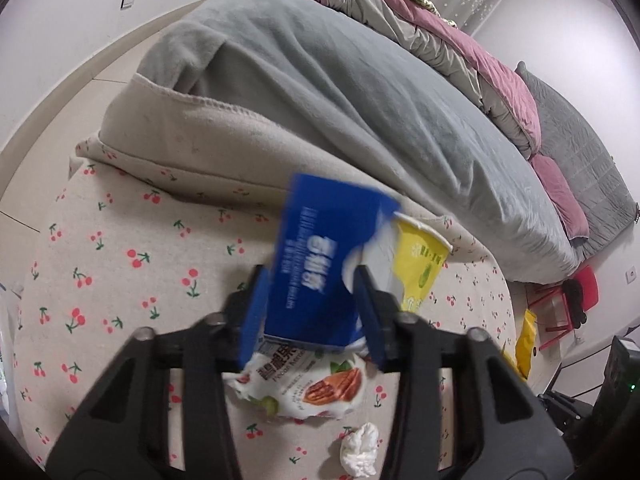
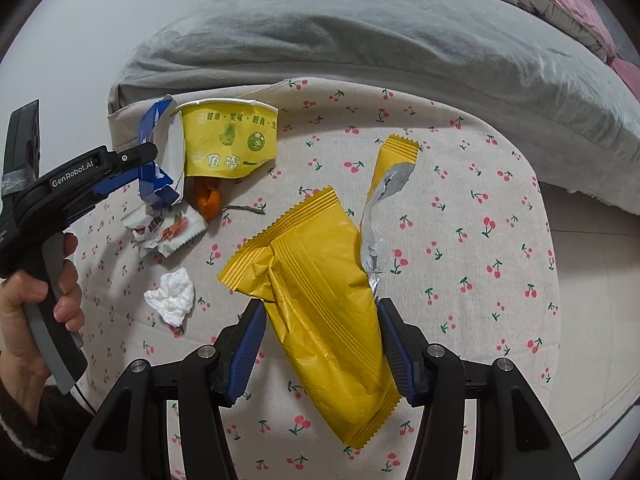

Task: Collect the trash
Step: 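Grasp the blue tissue box with the left gripper and lift it, then carry the tissue box and yellow wrapper toward the bin with both grippers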

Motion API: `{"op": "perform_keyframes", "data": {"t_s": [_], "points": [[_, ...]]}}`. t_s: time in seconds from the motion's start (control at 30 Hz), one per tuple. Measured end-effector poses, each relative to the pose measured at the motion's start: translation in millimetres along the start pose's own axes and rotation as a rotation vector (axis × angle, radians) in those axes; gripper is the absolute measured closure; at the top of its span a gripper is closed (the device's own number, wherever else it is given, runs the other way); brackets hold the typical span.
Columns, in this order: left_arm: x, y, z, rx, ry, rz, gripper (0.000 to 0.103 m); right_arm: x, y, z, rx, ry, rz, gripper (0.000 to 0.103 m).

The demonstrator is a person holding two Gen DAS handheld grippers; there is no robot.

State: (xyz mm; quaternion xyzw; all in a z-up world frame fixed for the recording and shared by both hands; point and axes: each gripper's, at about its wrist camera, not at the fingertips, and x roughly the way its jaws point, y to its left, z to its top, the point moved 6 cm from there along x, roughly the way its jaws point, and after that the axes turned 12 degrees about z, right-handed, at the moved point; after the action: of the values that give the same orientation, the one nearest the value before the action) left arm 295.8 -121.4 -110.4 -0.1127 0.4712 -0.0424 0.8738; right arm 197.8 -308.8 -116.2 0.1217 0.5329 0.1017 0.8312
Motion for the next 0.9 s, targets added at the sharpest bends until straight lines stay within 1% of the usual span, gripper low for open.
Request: {"op": "perform_keyframes", "data": {"t_s": [0.2,0.37,0.57,0.9], "points": [[-9.3,4.2,2.6,0.006,-0.009,0.016,0.062,-3.5,3.9,1.4,-0.006,-0.021,-0.005,0.045],[-27.6,8.8,1.1,0.054,-0.030,0.036,0.062,-12.0,12.1,4.9,-0.004,-0.055,0.011,0.045],[-54.0,12.0,-2.7,0.131,-0.069,0.055,0.062,-20.8,30.7,10.5,-0.033,-0.094,0.025,0.045],[-82.0,23.9,-9.4,0.182,-0.100,0.061,0.062,-32.8,59.0,12.6,-0.069,-0.153,0.026,0.045]]}}
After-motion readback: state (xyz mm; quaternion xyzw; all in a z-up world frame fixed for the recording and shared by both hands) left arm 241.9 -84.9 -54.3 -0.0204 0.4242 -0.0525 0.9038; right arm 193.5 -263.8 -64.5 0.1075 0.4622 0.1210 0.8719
